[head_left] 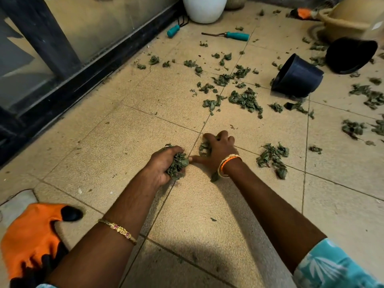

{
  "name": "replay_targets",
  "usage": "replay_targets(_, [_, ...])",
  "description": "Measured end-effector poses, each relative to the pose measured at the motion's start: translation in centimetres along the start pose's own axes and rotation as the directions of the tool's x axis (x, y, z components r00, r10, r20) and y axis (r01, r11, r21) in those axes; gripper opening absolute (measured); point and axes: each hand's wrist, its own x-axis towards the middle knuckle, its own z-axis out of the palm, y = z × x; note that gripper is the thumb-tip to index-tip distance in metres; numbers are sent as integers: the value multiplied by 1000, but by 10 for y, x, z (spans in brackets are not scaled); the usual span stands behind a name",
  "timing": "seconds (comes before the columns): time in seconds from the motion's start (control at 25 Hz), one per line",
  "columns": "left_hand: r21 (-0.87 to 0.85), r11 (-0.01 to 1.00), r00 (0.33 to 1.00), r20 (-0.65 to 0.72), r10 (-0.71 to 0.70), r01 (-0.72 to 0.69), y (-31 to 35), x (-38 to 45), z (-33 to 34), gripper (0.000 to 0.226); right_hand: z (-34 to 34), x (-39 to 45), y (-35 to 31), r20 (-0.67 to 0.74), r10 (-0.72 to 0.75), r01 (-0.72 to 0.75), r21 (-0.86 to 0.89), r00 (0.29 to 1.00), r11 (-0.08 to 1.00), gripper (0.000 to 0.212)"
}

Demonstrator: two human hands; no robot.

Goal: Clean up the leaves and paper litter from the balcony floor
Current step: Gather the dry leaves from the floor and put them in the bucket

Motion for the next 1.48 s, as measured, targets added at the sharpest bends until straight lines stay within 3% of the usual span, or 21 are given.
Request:
replay_targets(0.12, [-12,1000,1000,-18,8,-9,1,-4,-2,7,15,-4,-1,-176,-217,207,-71,960,976,45])
replay_targets(0.24, [-19,1000,999,-31,11,-11,2,-7,-7,6,10,-3,14,-244,-239,281,151,940,948,17])
replay_targets(0.36, [1,1000,1000,-29,10,-10,2,-12,-10,6,-6,-11,33,-265,-82,186,392,961,901,16])
replay_targets(0.44, [27,1000,999,-52,5,-4,1,-15,-10,7,-14,-24,41,-229,-58,155,431,972,889,26])
replay_targets(0.52, [47,999,998,-70,7,-4,1,-16,-9,8,-11,-37,46,-145,-105,147,325,984,934,50])
replay_targets(0.68, [60,998,999,-32,10,-9,3,-18,-3,6,6,-53,52,-113,-217,207,-97,970,974,98])
replay_targets(0.8, [74,997,999,-30,20,-18,5,-20,2,6,15,-45,49,-170,-315,270,-243,934,932,79])
replay_targets(0.92, [69,997,999,-31,17,-15,4,-18,3,6,20,-30,45,-234,-443,383,-262,866,886,43])
replay_targets(1.04, [75,997,1000,-14,13,-12,4,-17,3,7,23,-15,40,-307,-496,428,-263,812,865,21])
replay_targets(1.16, [54,999,1000,-5,-1,1,7,-10,-1,8,19,2,36,-360,-367,349,-116,858,930,20])
replay_targets(1.24, [36,999,1000,11,-9,8,10,-8,-4,9,7,5,37,-419,-151,238,163,895,958,23])
replay_targets(1.32, [-3,1000,1000,3,-12,12,14,-7,-4,12,-11,5,34,-439,175,95,528,881,844,24])
replay_targets(1.36, [-24,999,999,2,-32,32,15,-8,-3,13,-18,3,31,-401,336,58,710,853,702,25])
replay_targets(1.44, [-43,996,997,42,-72,73,19,-18,0,17,-26,-8,15,-182,517,48,964,837,261,31])
replay_targets(1.48, [-57,993,993,67,-96,100,20,-26,1,18,-28,-17,6,-59,533,45,998,844,39,31])
